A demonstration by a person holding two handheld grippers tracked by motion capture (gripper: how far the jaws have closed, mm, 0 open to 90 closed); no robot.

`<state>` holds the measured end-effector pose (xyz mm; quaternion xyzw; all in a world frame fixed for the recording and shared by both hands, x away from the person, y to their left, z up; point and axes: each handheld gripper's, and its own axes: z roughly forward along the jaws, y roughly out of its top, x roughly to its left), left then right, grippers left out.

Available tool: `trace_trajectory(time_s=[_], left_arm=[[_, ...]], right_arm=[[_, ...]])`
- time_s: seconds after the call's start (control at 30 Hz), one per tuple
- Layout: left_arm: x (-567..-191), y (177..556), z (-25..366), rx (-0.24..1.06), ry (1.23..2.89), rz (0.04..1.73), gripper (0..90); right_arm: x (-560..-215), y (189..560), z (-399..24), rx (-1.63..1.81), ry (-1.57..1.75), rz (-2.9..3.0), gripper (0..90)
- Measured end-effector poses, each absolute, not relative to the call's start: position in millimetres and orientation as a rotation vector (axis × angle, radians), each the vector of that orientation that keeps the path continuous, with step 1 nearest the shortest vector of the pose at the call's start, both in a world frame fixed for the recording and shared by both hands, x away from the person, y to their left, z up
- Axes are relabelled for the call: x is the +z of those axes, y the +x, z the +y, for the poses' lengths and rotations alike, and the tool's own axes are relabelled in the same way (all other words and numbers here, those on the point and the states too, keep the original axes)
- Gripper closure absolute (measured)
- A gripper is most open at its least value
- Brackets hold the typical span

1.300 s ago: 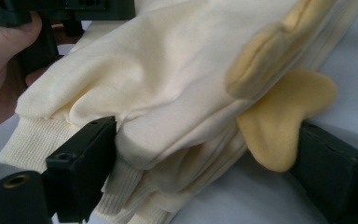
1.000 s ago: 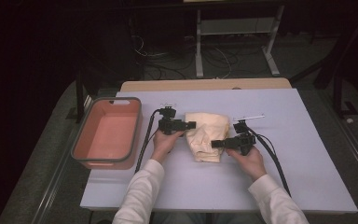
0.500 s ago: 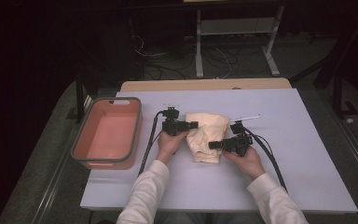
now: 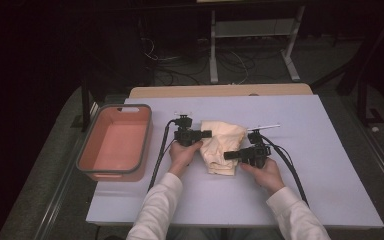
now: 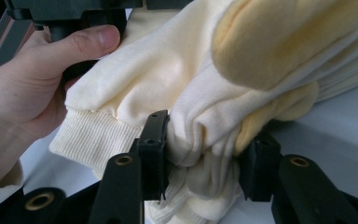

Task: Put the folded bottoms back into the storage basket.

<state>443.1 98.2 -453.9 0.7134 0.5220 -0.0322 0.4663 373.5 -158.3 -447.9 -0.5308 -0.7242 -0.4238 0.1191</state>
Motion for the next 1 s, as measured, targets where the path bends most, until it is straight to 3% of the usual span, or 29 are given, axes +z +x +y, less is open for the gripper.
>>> trace_trajectory(time_s=[1.0], left_arm=[[-404,431,114,-0.102,1.704,1.196,70.1]], right_arm=[[-406,356,-148,-1.302,-1.539,-2.201,62.3]])
